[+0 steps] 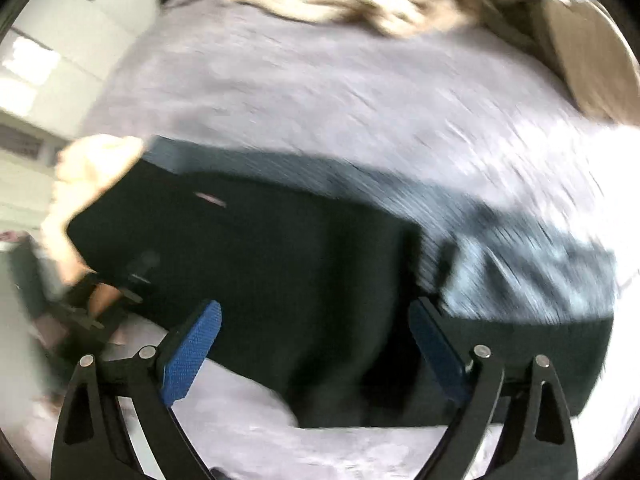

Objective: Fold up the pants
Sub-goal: 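Lift the trousers with both tools and fold them over in half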

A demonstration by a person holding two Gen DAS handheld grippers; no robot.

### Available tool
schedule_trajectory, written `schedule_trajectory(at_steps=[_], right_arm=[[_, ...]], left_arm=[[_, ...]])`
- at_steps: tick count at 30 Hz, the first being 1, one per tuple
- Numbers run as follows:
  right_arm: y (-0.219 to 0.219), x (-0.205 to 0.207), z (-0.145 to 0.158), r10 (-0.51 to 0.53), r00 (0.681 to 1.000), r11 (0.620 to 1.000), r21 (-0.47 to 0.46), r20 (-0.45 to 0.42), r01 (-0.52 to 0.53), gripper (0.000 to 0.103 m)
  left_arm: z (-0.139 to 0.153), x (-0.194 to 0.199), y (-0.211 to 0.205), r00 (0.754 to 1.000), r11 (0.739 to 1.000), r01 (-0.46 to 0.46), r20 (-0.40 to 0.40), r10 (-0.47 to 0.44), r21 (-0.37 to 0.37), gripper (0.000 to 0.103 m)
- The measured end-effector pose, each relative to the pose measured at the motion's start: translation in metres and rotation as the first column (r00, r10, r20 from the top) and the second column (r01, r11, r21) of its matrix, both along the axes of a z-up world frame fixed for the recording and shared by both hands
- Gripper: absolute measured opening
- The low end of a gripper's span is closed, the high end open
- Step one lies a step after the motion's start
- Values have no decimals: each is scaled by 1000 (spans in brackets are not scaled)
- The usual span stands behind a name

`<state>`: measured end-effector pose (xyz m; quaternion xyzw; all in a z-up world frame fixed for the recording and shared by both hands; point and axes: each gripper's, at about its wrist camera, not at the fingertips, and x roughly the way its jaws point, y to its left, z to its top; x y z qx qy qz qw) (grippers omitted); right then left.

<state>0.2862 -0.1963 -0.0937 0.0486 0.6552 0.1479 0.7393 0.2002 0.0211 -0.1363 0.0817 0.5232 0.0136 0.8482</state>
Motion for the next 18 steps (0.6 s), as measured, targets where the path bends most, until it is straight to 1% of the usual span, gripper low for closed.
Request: schedule_trajectory(at_steps=[1, 3, 5, 7, 8, 9, 11, 13, 15, 17, 18], right_arm=[[11, 9, 8, 27, 1000, 999, 32, -4, -27, 96], [35, 24, 18, 85, 996, 993, 83, -27, -82, 96], [64, 38, 24, 155, 987, 981, 123, -49, -148, 96], [101, 45, 27, 233, 970, 965, 142, -71, -221, 96], [125, 50, 26, 285, 954, 952, 142, -95, -270, 96], [137, 50, 23, 314, 943, 944, 140, -108, -299, 96], [171, 51, 14, 389, 910, 918, 141, -143, -371, 96], [200, 52, -2, 450, 871, 893, 131, -198, -431, 96], [218, 53, -17, 481, 842, 876, 121, -245, -466, 96], [229, 54, -30, 498, 820, 866, 110, -283, -488, 96], [230, 55, -35, 499, 813, 864, 103, -300, -492, 90]], left_arm=[[0, -3, -6, 999, 998, 33, 13, -34, 54, 40], [-1, -8, -15, 996, 990, 78, 30, -82, 119, 40], [-2, -9, -18, 994, 983, 101, 36, -108, 152, 40], [-2, -10, -15, 993, 981, 107, 36, -114, 160, 40], [-2, -10, -15, 993, 981, 108, 38, -115, 162, 41], [-2, -10, -17, 992, 980, 109, 40, -118, 168, 41], [-4, -7, -20, 992, 979, 110, 43, -119, 174, 41], [-4, -7, -22, 992, 978, 110, 47, -120, 176, 41], [-4, -9, -20, 991, 978, 112, 51, -122, 174, 41], [-4, -9, -20, 991, 978, 112, 53, -123, 174, 41], [-4, -9, -21, 991, 978, 112, 54, -123, 175, 41]])
